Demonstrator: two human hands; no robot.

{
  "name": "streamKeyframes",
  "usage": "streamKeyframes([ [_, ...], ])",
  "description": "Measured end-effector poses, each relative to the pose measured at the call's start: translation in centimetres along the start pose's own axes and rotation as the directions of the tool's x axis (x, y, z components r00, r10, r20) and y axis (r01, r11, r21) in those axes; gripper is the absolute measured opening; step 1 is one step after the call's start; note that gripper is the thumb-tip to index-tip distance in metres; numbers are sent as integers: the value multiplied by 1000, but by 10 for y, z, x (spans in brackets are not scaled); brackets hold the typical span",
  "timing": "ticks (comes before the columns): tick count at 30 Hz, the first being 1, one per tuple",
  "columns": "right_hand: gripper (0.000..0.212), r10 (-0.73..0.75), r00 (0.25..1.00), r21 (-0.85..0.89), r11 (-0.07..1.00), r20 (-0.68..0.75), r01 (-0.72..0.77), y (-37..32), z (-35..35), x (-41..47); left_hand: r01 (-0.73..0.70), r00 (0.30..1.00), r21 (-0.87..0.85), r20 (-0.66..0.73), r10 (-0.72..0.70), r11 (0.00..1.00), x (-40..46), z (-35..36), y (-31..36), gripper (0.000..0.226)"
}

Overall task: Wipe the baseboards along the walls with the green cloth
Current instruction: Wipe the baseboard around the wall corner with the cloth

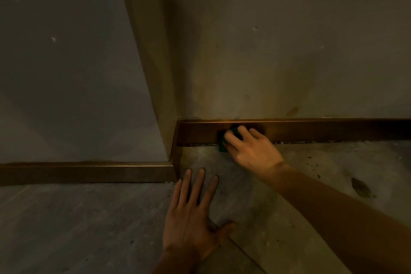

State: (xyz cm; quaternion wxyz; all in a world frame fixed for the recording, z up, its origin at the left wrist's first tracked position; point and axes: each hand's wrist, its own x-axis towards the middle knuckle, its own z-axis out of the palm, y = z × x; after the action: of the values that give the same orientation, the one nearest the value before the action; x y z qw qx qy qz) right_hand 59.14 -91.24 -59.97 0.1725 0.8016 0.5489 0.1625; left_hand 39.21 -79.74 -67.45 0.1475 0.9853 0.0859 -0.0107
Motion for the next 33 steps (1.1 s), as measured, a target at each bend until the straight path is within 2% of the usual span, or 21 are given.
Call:
streamKeyframes([
  [7,52,114,978,-35,993,176,-110,37,1,-42,-1,1000,0,-9,1,1000,-1,-4,2,104],
  [13,48,230,917,-87,973,326,-213,56,2,-64,-5,1000,13,-3,5,1000,-2,-5,2,104],
  [17,54,293,864,-129,956,409,-263,63,0,-74,-1,1000,21,-7,1,1000,-2,-5,2,104],
  [21,55,389,821,-153,921,418,-358,66,-14,-81,1,1000,22,-10,-1,1000,-2,-2,2,105],
  [24,56,425,805,-107,901,414,-421,63,-26,-83,12,1000,23,3,-12,1000,-1,-3,2,105],
  [30,51,436,810,105,853,393,-510,36,-55,-82,20,996,38,90,-23,999,4,-16,10,106],
  [33,51,483,800,215,791,356,-573,23,-70,-76,7,998,-29,61,-6,1000,8,-31,16,105],
])
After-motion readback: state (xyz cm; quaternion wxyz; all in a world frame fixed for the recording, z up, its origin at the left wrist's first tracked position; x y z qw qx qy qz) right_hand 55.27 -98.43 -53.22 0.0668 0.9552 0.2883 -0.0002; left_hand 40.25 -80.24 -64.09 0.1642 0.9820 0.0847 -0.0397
